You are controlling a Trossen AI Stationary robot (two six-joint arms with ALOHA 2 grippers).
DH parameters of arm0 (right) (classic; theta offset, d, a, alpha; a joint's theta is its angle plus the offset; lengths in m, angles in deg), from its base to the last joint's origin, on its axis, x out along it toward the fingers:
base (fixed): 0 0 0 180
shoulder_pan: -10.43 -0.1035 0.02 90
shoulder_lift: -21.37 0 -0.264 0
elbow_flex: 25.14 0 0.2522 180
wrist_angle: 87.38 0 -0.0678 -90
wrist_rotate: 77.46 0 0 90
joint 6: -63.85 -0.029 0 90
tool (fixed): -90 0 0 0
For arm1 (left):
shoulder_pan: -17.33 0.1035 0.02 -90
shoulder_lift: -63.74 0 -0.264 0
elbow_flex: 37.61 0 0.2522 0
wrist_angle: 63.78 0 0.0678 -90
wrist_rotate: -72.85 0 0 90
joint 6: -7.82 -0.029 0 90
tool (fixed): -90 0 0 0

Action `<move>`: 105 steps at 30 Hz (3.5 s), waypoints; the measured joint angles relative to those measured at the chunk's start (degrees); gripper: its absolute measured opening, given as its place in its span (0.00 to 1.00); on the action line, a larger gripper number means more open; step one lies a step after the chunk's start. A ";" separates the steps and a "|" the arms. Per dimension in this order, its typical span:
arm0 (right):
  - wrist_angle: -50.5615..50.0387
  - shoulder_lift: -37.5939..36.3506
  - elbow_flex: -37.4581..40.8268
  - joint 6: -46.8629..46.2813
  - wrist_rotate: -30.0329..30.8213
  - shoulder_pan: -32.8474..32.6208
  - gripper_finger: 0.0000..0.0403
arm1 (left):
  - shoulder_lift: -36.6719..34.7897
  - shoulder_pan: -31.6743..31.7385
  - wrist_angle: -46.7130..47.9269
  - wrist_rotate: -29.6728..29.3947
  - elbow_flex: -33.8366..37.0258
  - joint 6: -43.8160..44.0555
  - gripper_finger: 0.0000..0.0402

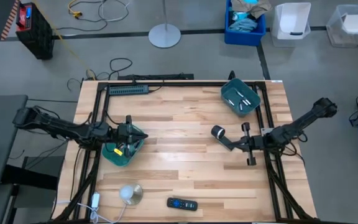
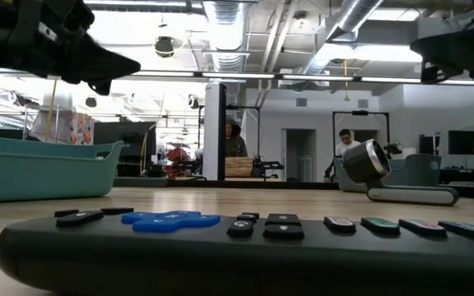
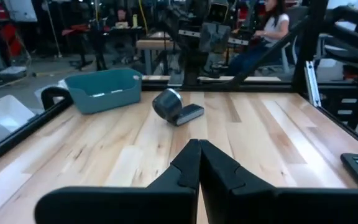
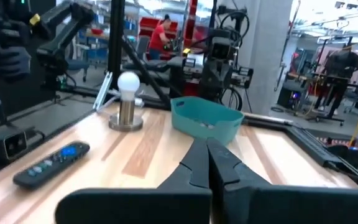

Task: Sort batteries
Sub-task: Return to Home Position

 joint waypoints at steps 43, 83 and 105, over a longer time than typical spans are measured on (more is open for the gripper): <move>-25.60 -19.94 -1.81 -4.61 3.32 -2.93 0.00 | -41.03 3.19 34.97 1.73 5.39 2.33 0.00; -25.56 -19.94 -1.79 -4.56 3.21 -2.91 0.09 | -41.03 3.19 33.48 1.46 5.45 1.63 0.00; -25.56 -19.94 -1.77 -4.58 3.21 -2.91 0.09 | -41.03 3.19 33.47 1.48 5.45 1.61 0.00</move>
